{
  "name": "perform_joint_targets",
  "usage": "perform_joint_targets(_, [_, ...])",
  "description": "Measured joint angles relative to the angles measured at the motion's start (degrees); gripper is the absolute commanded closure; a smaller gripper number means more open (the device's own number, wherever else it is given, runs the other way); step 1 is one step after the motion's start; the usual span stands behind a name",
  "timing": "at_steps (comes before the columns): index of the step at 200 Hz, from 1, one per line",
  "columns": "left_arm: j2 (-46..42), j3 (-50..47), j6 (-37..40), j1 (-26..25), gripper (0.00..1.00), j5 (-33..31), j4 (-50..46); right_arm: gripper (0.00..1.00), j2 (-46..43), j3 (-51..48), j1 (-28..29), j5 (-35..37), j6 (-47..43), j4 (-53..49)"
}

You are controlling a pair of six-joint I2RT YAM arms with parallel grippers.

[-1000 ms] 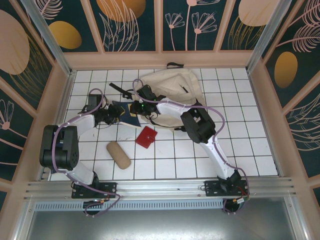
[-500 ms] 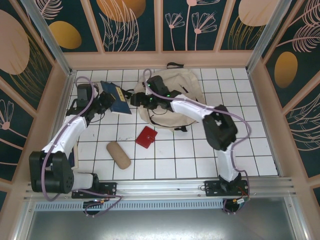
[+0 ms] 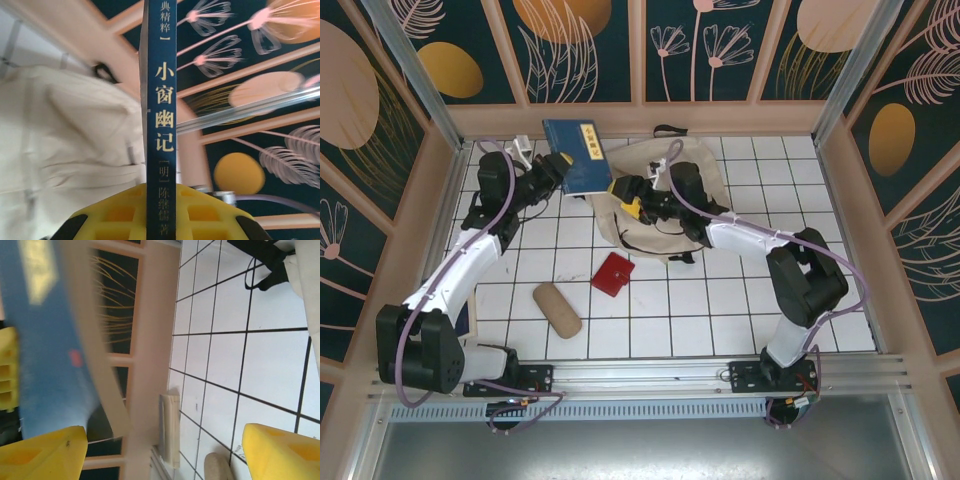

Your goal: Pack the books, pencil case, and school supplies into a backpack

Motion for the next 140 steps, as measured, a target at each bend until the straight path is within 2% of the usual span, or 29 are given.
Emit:
perform_joint_targets(27, [0.74,-1.75,-5.77,-2.4,0.96,-1.75,8.37,0.16,-0.11,-1.81,-0.28,0.48,8.24,8.9])
perform_joint_targets(67, [2.67,-2.16,-11.17,-5.79,0.96,-4.28,15.76,0.18,-0.17,-1.88,-0.2,1.49,15.58,21.38])
perform_joint_targets(140, [4.26,-5.86,-16.55,-7.67,0.95,-7.19,22.71,0.33,0.0,-6.08,1.2,7.34,21.09,35.93])
